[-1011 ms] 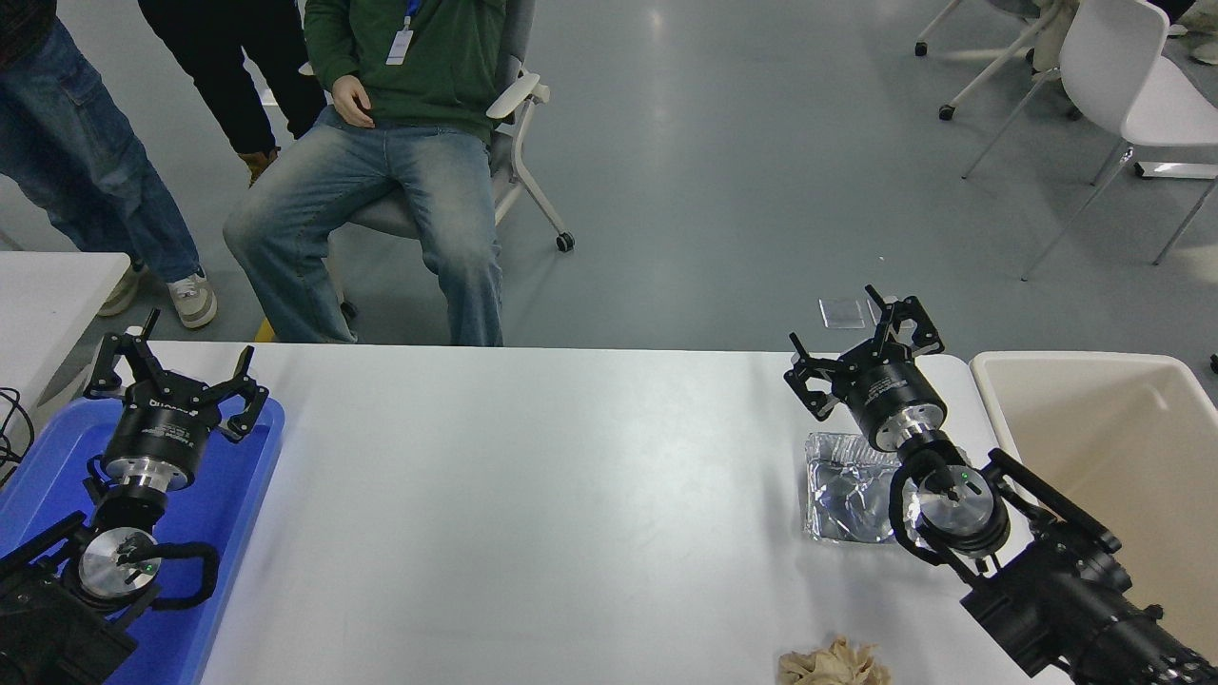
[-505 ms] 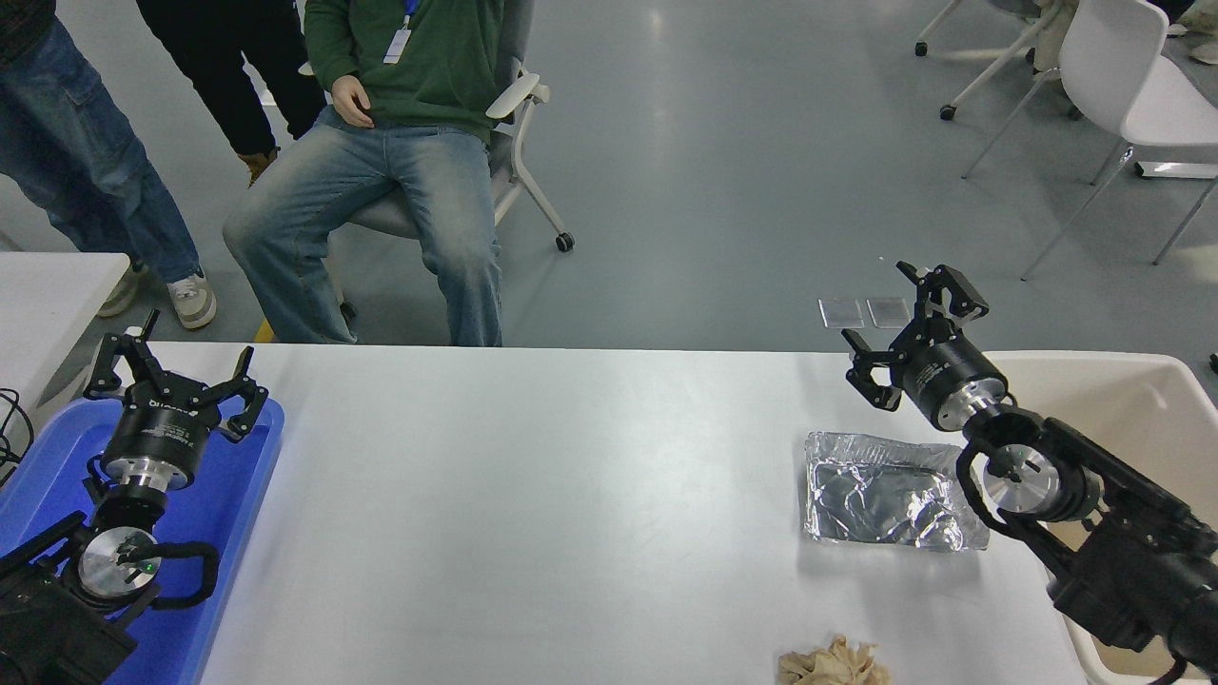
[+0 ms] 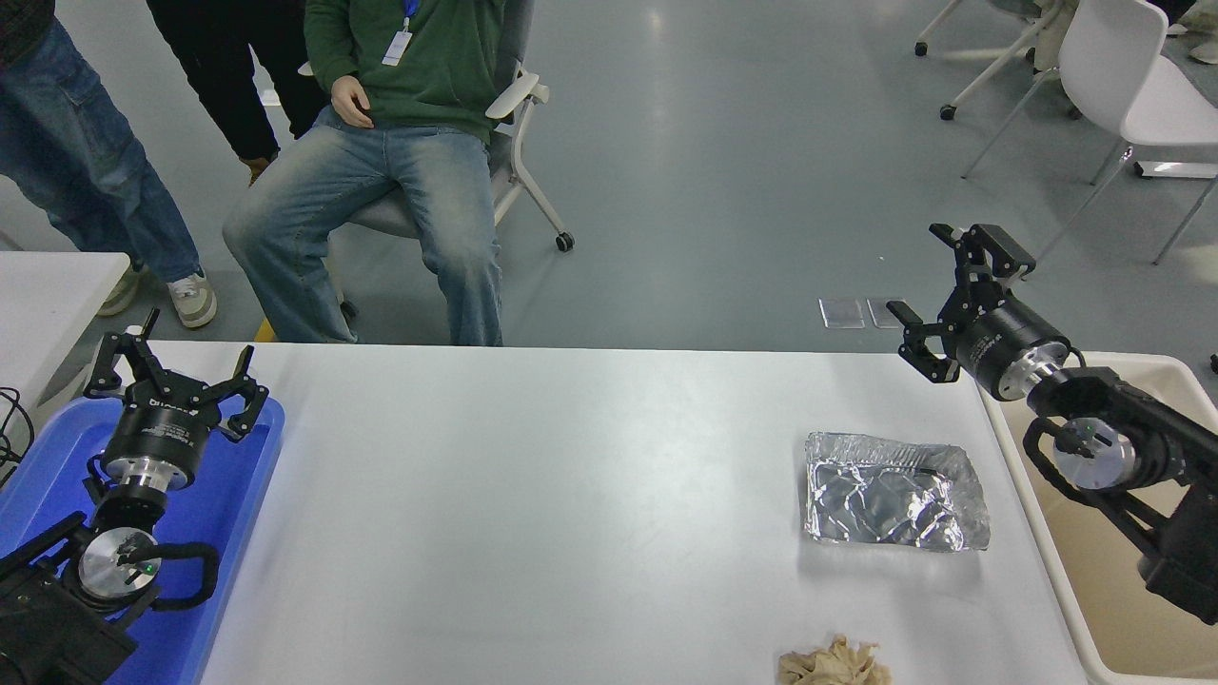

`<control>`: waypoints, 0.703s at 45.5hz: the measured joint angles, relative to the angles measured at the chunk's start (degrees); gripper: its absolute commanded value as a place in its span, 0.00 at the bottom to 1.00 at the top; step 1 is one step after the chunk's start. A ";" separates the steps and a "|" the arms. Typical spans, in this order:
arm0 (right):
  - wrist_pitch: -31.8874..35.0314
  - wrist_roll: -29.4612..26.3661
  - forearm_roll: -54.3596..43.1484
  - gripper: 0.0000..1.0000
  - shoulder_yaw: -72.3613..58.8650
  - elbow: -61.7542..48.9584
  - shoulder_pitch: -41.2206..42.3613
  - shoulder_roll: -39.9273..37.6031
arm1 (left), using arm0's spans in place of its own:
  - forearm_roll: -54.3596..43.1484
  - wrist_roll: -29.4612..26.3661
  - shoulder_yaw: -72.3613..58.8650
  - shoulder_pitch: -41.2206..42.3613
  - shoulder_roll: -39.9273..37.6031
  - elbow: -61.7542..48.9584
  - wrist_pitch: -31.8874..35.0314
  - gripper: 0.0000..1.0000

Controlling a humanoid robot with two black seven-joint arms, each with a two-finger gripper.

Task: Clean the table surface

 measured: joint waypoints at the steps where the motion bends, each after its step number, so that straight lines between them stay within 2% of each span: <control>1: -0.08 0.00 -0.66 0.98 -0.61 0.16 0.21 -0.29 | -0.01 0.00 0.00 0.00 0.00 0.00 0.00 1.00; 13: -0.54 -0.85 -7.75 0.99 -12.01 1.88 5.56 -3.82 | 0.00 0.00 -0.01 0.00 0.00 0.00 0.00 1.00; 32: -0.39 -7.73 -13.00 0.99 -28.88 3.32 15.64 -5.97 | -0.01 0.00 -0.02 0.00 0.00 0.00 0.00 1.00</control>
